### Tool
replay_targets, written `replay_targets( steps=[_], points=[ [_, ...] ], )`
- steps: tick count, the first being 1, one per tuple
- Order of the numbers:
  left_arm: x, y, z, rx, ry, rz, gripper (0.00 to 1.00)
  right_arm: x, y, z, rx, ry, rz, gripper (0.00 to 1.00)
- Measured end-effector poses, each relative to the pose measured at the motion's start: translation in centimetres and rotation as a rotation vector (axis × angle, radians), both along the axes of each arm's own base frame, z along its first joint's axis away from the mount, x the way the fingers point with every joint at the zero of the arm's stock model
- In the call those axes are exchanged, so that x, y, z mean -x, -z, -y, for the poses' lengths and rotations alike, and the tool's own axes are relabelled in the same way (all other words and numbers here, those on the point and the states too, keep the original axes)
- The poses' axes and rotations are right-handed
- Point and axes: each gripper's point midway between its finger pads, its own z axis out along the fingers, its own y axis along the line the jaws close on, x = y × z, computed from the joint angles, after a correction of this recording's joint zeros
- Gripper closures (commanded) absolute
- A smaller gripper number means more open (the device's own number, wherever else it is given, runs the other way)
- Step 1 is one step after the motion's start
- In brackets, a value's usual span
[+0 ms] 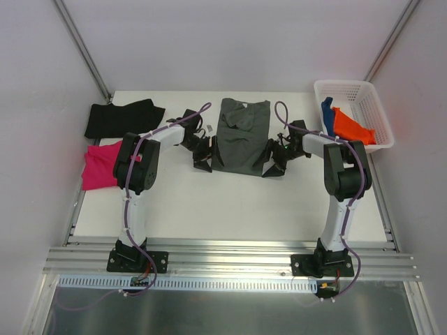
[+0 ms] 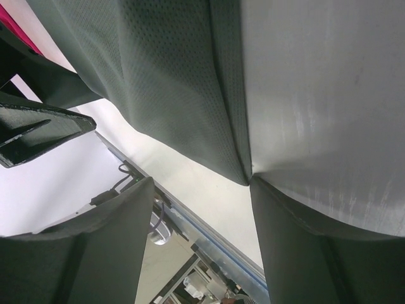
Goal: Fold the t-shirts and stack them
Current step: Grab one side of the 2/3 rectangular tshirt with both arms
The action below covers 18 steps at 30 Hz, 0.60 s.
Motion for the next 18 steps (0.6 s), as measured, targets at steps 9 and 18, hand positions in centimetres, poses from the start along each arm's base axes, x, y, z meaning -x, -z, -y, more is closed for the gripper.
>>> replay_targets(
  steps=[9,18],
  points=[
    [0.1,0.3,0.2,-0.001,0.005,-0.001,0.47,0.2,0.2,-0.9,-0.003,-0.01,-0.006,0.44],
    [0.1,1.1,0.1,-0.015,0.006,-0.008,0.79,0.3,0.9,-1.2,0.0,-0.017,-0.016,0.61]
  ],
)
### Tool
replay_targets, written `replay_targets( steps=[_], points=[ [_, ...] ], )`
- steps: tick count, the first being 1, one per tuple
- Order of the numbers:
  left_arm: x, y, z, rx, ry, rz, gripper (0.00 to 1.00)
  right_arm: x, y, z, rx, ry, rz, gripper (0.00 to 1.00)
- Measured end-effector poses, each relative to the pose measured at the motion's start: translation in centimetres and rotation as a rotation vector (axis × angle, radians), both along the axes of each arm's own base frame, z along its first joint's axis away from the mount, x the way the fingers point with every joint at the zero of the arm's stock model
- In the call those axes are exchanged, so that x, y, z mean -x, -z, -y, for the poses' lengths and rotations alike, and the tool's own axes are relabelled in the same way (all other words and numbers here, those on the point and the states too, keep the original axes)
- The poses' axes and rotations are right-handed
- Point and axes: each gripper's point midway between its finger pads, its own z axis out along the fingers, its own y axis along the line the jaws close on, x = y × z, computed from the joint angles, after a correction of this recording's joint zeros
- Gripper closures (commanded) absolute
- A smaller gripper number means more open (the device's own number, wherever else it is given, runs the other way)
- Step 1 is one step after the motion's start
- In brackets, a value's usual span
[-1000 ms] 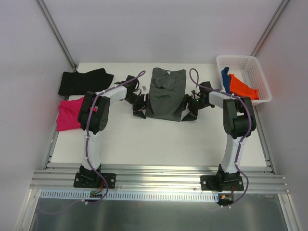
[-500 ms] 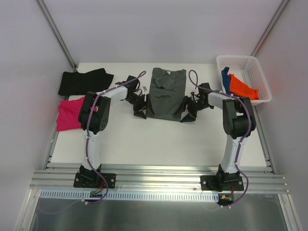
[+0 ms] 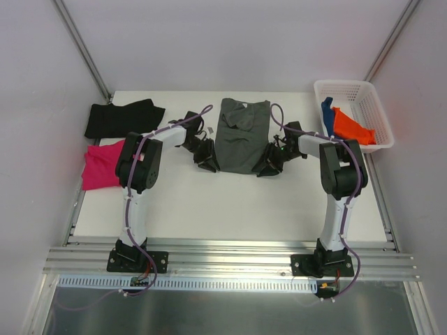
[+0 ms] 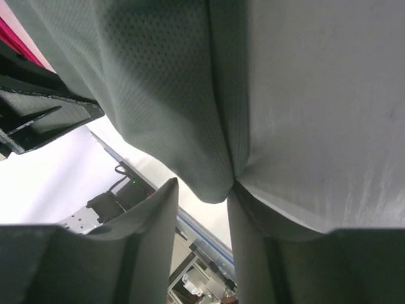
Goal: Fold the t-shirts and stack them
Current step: Grab one side of the 2/3 rectangular tshirt with both arms, then fold the long partially folded tshirt into a neat square
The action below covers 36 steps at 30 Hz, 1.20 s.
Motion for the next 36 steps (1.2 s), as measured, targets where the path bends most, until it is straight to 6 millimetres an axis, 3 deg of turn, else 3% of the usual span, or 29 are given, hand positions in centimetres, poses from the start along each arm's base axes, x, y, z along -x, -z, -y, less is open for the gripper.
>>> replay_targets(
  steps=[1,6,8,15,20,28,36],
  points=[
    [0.0,0.1,0.0,-0.001,0.002,0.0,0.99,0.0,0.1,0.0,0.003,0.0,0.0,0.67],
    [0.1,0.6,0.1,-0.007,0.013,0.002,1.0,0.0,0.5,0.4,0.016,-0.005,0.008,0.83],
    [0.1,0.6,0.1,-0.007,0.014,0.002,1.0,-0.1,0.6,0.7,0.022,-0.008,0.013,0.99],
    [0.4,0.4,0.4,-0.002,0.046,0.024,1.0,0.0,0.4,2.0,0.047,-0.003,0.016,1.0],
    [0.8,-0.4,0.9,-0.012,0.086,0.072,1.0,-0.2,-2.0,2.1,0.039,-0.011,0.073,1.0],
    [1.7,-4.9,2.2,0.006,0.172,0.223,1.0,-0.3,-7.2,2.1,0.016,-0.013,0.211,1.0],
    [4.5,-9.2,2.0,0.015,0.231,0.351,1.0,2.2,-9.5,2.6,0.011,-0.017,0.255,1.0]
  ],
)
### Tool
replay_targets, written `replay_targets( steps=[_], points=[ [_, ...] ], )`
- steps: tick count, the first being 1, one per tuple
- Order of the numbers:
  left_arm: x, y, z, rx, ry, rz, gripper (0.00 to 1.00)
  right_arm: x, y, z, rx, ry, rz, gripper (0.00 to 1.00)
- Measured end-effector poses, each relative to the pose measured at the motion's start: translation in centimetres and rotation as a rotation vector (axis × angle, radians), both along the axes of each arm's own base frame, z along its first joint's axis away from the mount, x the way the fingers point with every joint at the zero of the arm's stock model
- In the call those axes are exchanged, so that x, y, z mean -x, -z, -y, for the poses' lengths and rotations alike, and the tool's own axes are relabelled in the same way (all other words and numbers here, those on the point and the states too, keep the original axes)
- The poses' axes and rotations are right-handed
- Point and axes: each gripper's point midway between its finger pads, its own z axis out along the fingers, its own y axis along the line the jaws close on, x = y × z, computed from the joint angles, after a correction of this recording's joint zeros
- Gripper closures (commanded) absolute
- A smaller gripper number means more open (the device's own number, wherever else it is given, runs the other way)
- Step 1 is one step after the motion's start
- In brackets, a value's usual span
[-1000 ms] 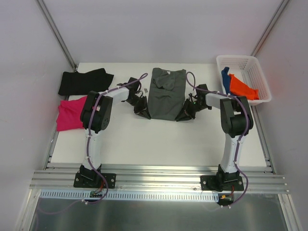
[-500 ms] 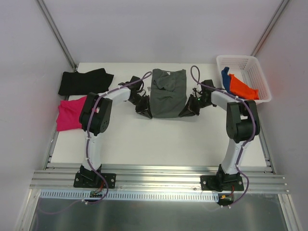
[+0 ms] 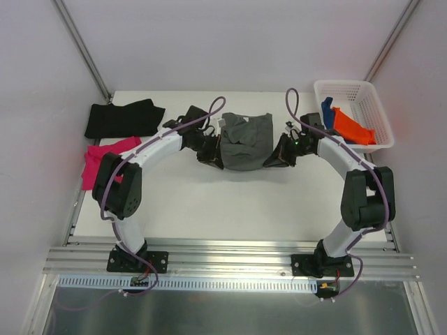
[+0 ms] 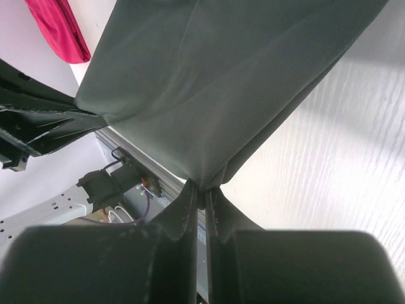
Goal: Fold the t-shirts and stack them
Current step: Fold the long partially folded tshirt into a neat square
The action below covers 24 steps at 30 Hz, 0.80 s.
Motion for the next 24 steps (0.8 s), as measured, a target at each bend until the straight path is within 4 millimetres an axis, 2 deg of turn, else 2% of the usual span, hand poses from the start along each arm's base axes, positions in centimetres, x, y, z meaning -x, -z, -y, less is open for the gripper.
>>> replay_targets(
  steps=[8,11,15,19,24],
  points=[
    [2.6,-3.6,-0.6,0.034,0.026,0.086,1.0,3.3,-2.6,0.7,-0.004,-0.004,0.048,1.0],
    [2.6,-4.2,-0.7,0.037,0.035,0.112,1.0,3.5,-3.5,0.7,-0.005,-0.001,0.082,1.0],
    [2.3,-4.2,-0.9,0.02,0.035,0.127,1.0,3.0,-3.9,0.9,0.006,0.003,0.1,1.0],
    [0.5,-4.9,-0.5,0.009,0.034,0.166,1.0,1.0,-5.0,0.7,0.013,0.007,0.153,1.0],
    [-3.3,-4.7,-0.6,-0.006,0.007,0.194,1.0,-1.5,-5.3,0.5,0.02,0.008,0.202,1.0]
  ],
)
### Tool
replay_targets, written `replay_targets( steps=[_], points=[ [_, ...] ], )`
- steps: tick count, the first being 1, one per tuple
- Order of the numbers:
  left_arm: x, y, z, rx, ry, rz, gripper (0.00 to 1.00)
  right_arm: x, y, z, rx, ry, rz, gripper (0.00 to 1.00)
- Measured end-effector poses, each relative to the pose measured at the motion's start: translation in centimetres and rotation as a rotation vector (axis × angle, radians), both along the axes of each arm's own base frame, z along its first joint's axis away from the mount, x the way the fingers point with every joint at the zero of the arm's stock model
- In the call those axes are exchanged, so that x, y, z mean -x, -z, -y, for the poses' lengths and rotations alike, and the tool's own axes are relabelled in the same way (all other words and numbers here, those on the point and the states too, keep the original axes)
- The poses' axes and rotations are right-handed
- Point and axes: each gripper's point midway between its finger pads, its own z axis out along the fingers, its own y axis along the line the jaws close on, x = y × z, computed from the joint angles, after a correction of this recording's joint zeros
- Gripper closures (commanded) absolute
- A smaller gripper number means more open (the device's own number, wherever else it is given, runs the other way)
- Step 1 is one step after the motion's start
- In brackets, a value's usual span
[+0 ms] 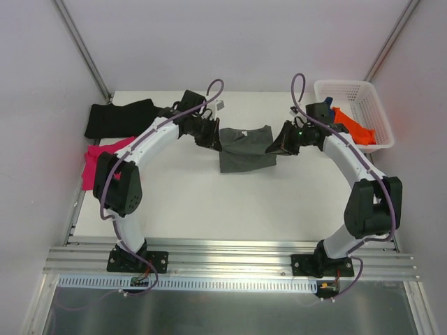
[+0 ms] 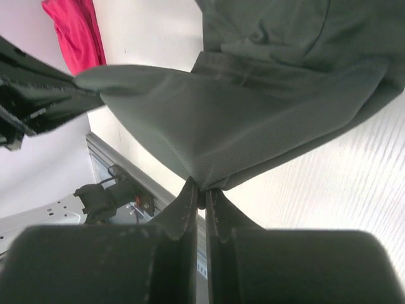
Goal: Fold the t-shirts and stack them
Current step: Fold the long partially folded tshirt into a neat square
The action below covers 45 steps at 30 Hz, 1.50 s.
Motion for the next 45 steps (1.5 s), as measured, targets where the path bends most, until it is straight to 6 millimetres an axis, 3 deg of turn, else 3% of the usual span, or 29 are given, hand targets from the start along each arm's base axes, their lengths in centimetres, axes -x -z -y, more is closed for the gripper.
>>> replay_targets(
  steps=[7,15,21,22,23,24,25,26,30,32,35,42,45],
  points=[
    [-7.3,1.5,-1.1,-0.014,-0.07,0.026,1.0,-3.6,2.2,-0.4,0.008,-0.001,-0.009,0.99],
    [-12.7,1.5,-0.3,-0.015,-0.084,0.109,1.0,-11.6,2.5,-0.3,0.025,0.023,0.084,1.0],
    [-17.6,3.7,0.8,-0.01,-0.09,0.158,1.0,-16.0,4.5,-0.5,0.037,0.027,0.126,1.0],
    [-18.6,4.6,1.0,-0.013,-0.092,0.17,0.96,-16.6,5.2,-0.5,0.043,0.026,0.126,0.99],
    [-19.4,5.3,1.1,-0.019,-0.097,0.179,0.67,-17.0,5.9,-0.5,0.049,0.025,0.122,0.98],
    [-20.1,6.4,1.1,-0.033,-0.099,0.189,0.48,-17.4,6.9,-0.5,0.06,0.025,0.115,0.93],
    [-20.8,7.6,1.1,-0.048,-0.108,0.189,0.27,-17.8,8.0,-0.3,0.077,0.027,0.106,0.84],
    [-21.3,8.7,1.0,-0.062,-0.116,0.193,0.08,-18.1,8.8,-0.2,0.09,0.03,0.1,0.6],
    [-21.5,11.8,-0.1,-0.133,-0.144,0.168,0.01,-18.6,11.5,0.9,0.171,0.041,0.08,0.32],
    [-21.6,11.6,-0.6,-0.153,-0.158,0.181,0.01,-18.6,11.5,1.3,0.194,0.046,0.082,0.29],
    [-20.5,10.2,-1.4,-0.177,-0.171,0.18,0.01,-18.6,9.9,1.7,0.215,0.062,0.109,0.29],
    [-18.3,0.9,-2.2,-0.124,-0.183,0.288,0.01,-16.6,2.4,1.7,0.202,0.078,0.232,0.29],
    [-17.4,-1.5,-2.1,-0.089,-0.174,0.311,0.01,-15.5,0.2,0.9,0.201,0.061,0.278,0.29]
  ],
)
